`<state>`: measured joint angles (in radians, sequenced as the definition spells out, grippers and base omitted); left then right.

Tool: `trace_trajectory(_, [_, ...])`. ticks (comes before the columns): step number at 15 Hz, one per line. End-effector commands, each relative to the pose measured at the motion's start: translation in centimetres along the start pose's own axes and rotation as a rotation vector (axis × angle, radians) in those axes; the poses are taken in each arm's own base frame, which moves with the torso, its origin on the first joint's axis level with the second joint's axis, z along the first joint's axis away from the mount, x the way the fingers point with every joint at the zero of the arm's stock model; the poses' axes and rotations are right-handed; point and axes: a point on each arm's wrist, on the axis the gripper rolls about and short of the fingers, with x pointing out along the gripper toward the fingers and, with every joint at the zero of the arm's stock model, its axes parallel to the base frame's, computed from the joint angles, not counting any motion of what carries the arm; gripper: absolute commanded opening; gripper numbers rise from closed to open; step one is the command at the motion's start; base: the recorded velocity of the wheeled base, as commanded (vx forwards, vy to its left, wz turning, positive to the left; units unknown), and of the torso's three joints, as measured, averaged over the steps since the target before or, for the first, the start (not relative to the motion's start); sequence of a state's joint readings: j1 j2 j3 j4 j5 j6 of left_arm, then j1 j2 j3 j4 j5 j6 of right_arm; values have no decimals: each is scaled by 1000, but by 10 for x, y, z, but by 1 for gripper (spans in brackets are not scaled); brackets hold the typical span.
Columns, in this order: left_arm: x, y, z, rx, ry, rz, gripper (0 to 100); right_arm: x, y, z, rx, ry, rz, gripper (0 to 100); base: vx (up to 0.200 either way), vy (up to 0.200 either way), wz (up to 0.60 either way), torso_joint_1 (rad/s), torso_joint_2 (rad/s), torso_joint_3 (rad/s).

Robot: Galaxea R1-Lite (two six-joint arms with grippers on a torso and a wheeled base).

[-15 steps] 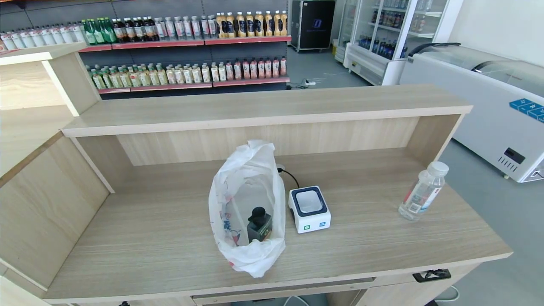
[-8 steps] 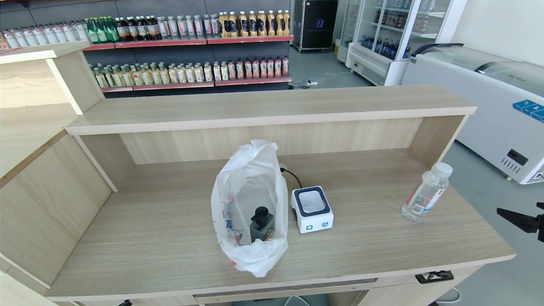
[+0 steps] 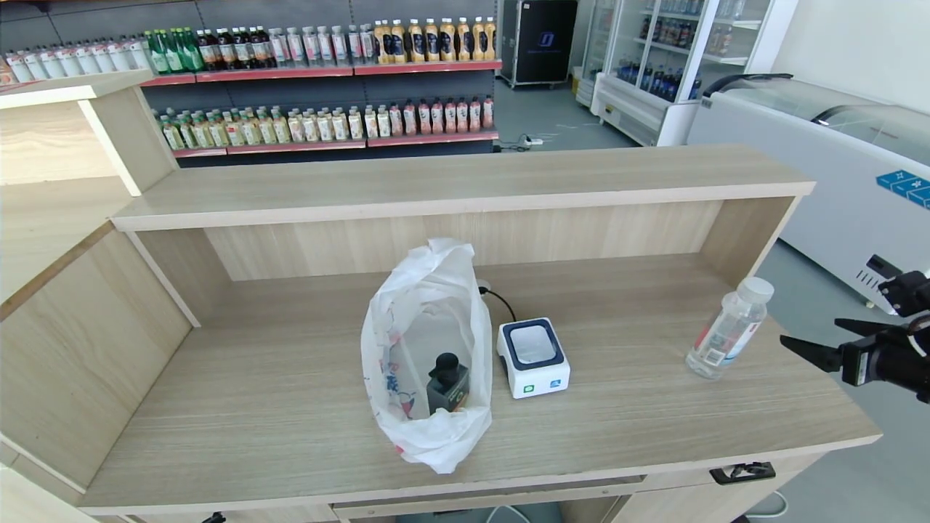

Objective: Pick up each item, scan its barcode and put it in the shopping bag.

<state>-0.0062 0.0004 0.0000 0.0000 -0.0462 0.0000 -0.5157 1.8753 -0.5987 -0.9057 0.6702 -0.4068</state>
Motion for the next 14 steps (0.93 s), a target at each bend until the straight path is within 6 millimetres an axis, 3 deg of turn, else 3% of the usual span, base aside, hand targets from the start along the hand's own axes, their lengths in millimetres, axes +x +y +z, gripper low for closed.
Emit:
trace_trajectory(1, [0,0,0,0,1,0,100,20,2,-12,4,12,38,100,0,0,0,0,0,0])
trace_trajectory(6, [0,0,0,0,1,0,100,47,6,-21,-14,0,81,100,0,0,0,0,0,0])
trace_trajectory(14, [0,0,0,0,1,-1,100,88,14,-14,-56,-42,149,100,0,0,0,0,0,0])
